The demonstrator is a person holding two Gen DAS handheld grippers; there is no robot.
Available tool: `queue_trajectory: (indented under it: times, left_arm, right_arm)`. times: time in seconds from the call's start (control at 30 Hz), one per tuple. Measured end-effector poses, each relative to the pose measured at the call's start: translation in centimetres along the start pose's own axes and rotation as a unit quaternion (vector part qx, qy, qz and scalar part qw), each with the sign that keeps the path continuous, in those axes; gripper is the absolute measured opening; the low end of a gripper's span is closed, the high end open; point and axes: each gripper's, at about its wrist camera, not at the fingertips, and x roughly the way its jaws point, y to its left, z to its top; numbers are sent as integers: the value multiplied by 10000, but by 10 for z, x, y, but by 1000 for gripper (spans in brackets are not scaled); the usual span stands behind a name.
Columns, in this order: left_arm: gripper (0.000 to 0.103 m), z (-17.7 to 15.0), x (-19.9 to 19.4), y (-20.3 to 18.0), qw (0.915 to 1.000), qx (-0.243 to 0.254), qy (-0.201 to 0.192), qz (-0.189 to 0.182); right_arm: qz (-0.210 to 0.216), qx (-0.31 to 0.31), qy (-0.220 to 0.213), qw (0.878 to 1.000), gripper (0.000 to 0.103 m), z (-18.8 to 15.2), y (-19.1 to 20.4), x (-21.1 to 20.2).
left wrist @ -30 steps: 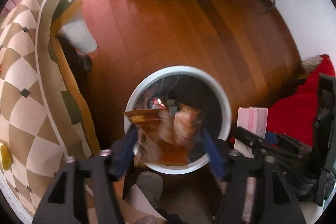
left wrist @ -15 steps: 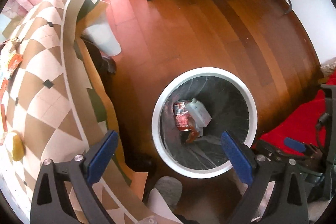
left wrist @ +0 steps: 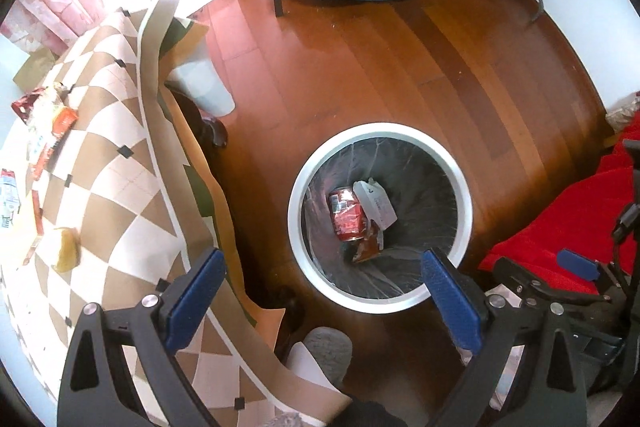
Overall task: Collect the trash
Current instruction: 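Move both tools back toward the table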
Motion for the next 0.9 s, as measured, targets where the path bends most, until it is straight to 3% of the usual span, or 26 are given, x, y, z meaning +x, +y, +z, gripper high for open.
queue_trajectory:
  times: [0.37,0.53,0.7,0.9]
  left_arm:
    - [100,-10,-88,14,9974,-79,-710,-116]
    - [100,-17,-140,42,9928,-234,-1156,208]
    - [100,-25,-177,104,9858,-705,-1489,321]
    - [100,-39,-181,223,9726,-1616,-1505,727]
  right_arm:
    - [143,24,-705,9974,103,-21,10,-96]
    - [411,39,-1183,9921,103,-30,26,-155]
    - [771,-180,-1530,9850,103,-36,70,-204]
    - [1169,-1080,-1495,9759,103,-32,185,-218]
